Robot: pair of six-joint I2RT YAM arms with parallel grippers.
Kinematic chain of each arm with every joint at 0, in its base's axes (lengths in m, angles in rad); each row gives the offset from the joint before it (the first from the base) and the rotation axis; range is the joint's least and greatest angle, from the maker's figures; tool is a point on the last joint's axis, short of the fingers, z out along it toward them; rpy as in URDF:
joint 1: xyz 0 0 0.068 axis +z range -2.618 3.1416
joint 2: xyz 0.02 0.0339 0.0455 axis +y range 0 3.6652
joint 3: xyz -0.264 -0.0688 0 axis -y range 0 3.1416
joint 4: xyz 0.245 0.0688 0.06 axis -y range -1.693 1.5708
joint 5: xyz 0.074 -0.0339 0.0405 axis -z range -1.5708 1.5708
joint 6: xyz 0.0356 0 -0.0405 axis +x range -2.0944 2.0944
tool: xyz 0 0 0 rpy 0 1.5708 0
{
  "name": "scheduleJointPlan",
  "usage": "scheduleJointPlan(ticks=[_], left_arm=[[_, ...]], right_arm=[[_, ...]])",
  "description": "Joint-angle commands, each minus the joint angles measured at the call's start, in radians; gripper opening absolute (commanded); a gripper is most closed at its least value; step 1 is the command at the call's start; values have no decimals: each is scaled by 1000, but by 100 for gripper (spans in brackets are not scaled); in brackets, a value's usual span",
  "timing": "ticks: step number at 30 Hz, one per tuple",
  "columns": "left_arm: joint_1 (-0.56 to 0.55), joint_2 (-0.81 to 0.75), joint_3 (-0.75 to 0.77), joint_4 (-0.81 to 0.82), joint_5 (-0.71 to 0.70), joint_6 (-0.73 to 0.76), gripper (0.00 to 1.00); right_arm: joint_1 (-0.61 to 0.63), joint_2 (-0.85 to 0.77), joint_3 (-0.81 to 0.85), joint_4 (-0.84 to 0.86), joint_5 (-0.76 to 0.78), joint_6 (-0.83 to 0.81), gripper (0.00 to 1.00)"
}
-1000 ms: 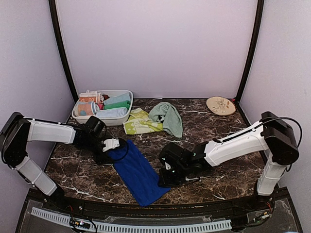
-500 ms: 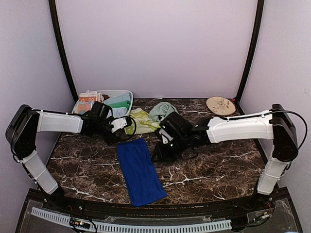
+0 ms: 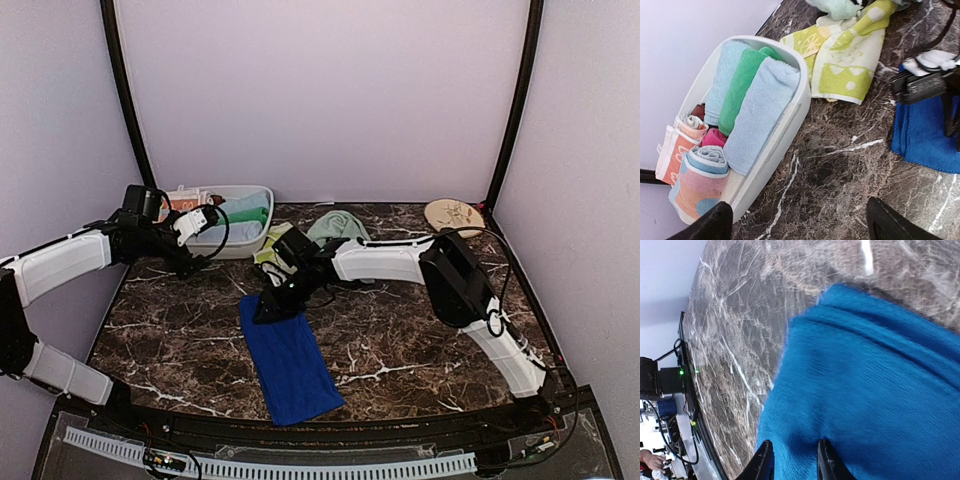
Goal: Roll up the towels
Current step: Rotate the towel at the center of the board, then move the towel to the center of the board, then pick up the towel from the center of the board.
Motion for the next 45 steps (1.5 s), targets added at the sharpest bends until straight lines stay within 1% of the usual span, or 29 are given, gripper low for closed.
scheduleJointPlan(ticks=[1,3,6,9,10,12,14,16,19,22,23,25,27,33,36,41,43,45], left_arm=[[-3,-103,-62,-72,120,25,99],[-3,-110,-51,-111,156,18,99],[-4,-99,-34,-170,211,36,99],[-13,-102,-30,-259,300,85,96],[-26,-108,-31,-288,322,100,95],[-84,-120,-42,-340,320,139,94],[-163,-139,-73,-363,277,163,93],[-221,-149,-87,-378,283,163,92],[-255,-134,-79,-403,333,124,90],[-306,-131,-92,-406,349,103,89],[-332,-126,-99,-404,354,98,89],[-375,-111,-112,-403,350,93,88],[-430,-96,-131,-399,346,85,84],[-603,-66,-174,-365,323,33,77],[-656,-37,-187,-308,302,1,73],[-683,8,-225,-204,263,-9,67],[-685,37,-237,-174,246,-7,65],[-685,67,-246,-147,228,-16,61]], right_arm=[[-18,32,-42,10,-79,-5,29],[-28,21,-100,74,-57,38,28],[-51,-1,-188,168,1,116,22],[-76,-37,-281,234,141,202,20],[-83,-56,-317,277,172,245,20],[-98,-87,-367,345,233,292,19],[-108,-103,-379,380,279,325,19],[-110,-106,-367,395,315,346,19],[-112,-93,-333,388,351,359,19],[-117,-72,-311,387,319,364,20],[-116,-73,-309,389,310,358,21],[-114,-82,-312,387,292,347,28],[-114,-113,-325,388,277,332,33],[-114,-254,-409,456,226,311,54],[-115,-351,-468,457,227,280,59],[-116,-597,-664,384,317,133,71],[-108,-702,-777,377,377,54,75],[-86,-813,-916,413,442,-16,77]])
